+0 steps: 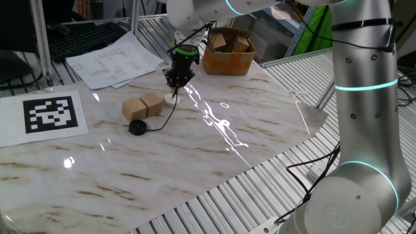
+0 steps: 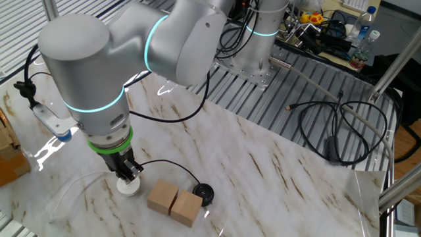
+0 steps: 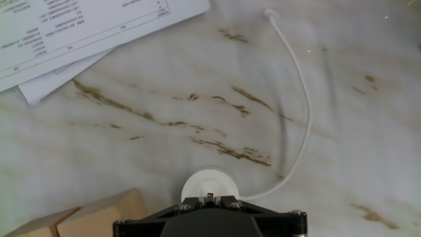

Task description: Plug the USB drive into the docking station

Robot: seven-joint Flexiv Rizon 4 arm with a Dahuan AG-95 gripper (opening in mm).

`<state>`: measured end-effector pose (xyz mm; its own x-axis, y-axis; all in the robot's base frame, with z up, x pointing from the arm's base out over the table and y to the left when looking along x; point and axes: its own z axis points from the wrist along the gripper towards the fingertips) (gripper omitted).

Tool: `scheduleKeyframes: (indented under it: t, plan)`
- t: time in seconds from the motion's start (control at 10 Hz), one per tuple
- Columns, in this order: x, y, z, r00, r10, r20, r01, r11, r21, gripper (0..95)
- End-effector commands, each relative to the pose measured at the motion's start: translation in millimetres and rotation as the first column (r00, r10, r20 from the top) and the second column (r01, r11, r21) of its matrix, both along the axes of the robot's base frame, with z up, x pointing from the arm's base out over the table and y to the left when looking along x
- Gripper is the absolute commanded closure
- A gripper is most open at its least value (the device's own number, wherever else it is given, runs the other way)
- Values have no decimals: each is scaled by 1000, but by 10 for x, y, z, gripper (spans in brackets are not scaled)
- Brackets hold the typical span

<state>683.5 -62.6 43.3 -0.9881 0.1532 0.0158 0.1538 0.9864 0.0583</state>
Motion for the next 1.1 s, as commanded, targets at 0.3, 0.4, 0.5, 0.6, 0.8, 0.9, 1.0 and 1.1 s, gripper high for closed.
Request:
scheduleKeyframes:
  t: [0.3,0.4,0.5,0.6,0.8,0.9,1.0,1.1]
  plan:
    - [-14,7,-26,1000,2,3,-2,1000,3,950]
    - [-31,23,-85,1000,3,14,-3,1000,4,950]
    - [-36,29,-128,1000,9,13,-9,1000,2,950]
    - [-35,30,-134,1000,10,11,-10,1000,5,950]
    - [-34,31,-133,1000,9,13,-9,1000,7,950]
    - [-34,32,-135,1000,10,14,-10,1000,6,950]
    - [-34,34,-141,1000,11,15,-11,1000,4,950]
    - [-34,34,-141,1000,11,13,-11,1000,4,950]
